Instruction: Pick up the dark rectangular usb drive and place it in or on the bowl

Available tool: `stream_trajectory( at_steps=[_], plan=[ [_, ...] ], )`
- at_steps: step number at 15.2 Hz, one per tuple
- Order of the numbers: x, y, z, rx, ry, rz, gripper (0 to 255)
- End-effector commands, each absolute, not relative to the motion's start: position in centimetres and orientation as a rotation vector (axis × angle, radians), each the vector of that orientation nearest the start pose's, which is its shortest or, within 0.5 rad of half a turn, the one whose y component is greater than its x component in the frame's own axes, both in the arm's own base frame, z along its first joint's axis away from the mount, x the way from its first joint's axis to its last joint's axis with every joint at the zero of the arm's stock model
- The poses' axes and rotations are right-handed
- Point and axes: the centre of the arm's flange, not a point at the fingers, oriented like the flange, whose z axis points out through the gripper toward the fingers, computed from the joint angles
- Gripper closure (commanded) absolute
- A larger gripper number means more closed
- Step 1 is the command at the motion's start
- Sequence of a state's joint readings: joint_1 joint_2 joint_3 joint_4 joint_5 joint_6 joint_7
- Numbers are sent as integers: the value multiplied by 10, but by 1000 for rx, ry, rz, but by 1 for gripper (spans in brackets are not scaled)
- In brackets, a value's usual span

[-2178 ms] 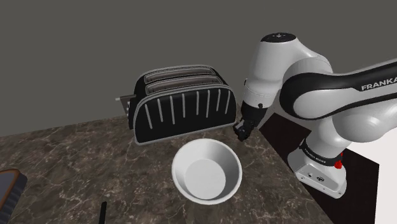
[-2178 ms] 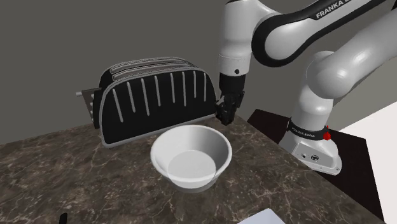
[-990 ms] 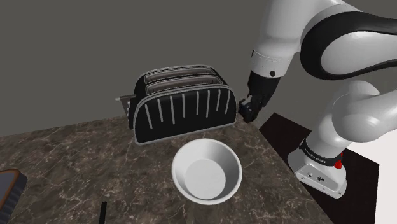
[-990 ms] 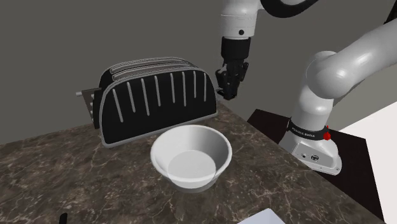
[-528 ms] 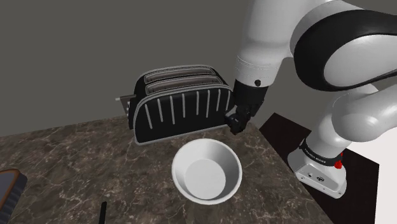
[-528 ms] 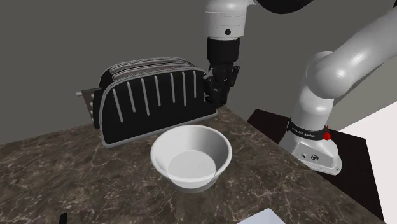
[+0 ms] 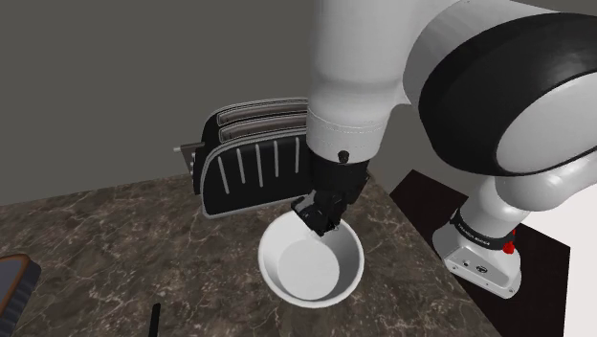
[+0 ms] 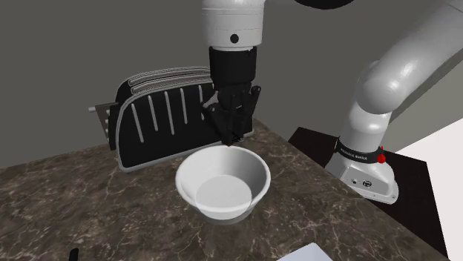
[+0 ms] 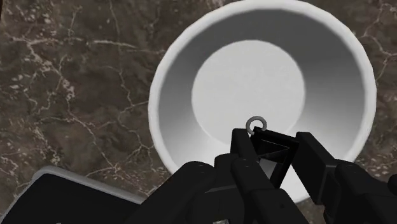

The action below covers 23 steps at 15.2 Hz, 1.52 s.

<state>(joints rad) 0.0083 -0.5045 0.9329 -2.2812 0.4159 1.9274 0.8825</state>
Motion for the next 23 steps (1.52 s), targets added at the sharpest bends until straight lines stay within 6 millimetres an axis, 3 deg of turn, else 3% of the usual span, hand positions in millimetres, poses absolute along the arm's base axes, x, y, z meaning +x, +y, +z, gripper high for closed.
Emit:
stream_trajectory(
  at_steps=[1,16,23],
  plan=[
    [223,422,460,-3140,255,-7,255],
    [223,422,381,-3140,255,-7,255],
    [223,422,378,-3140,255,-7,255]
  ],
)
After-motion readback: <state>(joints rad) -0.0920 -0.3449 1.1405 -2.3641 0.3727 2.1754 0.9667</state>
